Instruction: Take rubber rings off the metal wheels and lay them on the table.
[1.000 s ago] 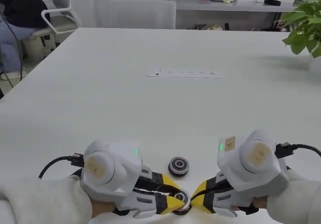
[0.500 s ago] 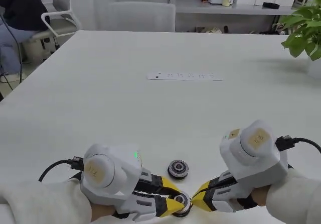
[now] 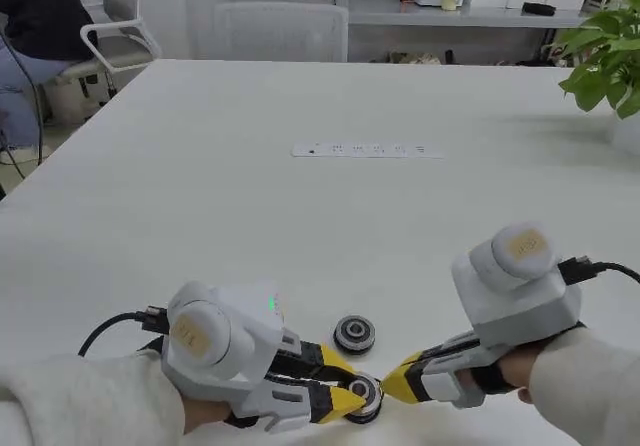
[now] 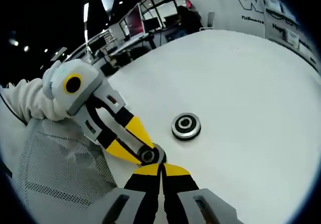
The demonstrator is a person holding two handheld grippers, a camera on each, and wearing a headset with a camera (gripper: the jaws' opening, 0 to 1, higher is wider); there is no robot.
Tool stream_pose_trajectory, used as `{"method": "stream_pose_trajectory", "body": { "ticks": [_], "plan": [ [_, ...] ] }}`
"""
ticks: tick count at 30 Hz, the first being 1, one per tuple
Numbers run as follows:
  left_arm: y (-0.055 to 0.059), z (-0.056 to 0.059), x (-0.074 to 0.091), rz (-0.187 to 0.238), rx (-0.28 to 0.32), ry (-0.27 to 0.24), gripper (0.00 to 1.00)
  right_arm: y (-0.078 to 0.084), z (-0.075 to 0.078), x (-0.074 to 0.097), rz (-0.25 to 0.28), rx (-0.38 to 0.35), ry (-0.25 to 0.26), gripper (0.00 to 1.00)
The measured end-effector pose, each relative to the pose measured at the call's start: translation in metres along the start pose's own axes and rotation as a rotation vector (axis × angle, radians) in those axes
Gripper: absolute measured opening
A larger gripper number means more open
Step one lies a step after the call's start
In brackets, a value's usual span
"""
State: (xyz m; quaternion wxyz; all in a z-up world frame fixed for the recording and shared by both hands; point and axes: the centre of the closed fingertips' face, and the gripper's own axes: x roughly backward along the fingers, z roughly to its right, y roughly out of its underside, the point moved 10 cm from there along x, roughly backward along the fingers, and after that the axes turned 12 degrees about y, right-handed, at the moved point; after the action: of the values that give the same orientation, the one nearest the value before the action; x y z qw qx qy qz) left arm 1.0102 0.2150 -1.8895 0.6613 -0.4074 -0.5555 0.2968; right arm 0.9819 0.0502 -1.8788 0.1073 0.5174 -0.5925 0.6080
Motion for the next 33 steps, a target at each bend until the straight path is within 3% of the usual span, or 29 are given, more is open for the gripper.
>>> {"method": "stream_pose_trajectory", "body": {
  "ticks": [5,17,33],
  "plan": [
    [0.0003,-0.0004,-0.0002,0.001,0.001,0.000,0.07,0.0012,0.0040,-0.0001,-0.007,-0.128,-0.030,0.00],
    [-0.0002,-0.0006,-0.0006,0.000,0.000,0.000,0.07,0.0004,0.0004,0.0007,-0.005,-0.197,-0.052,0.00],
    [0.0003,-0.0010,-0.0006,0.004,0.009,-0.001,0.07,-0.0021,-0.0037,0.0014,0.008,-0.195,-0.071,0.00]
  ]
}}
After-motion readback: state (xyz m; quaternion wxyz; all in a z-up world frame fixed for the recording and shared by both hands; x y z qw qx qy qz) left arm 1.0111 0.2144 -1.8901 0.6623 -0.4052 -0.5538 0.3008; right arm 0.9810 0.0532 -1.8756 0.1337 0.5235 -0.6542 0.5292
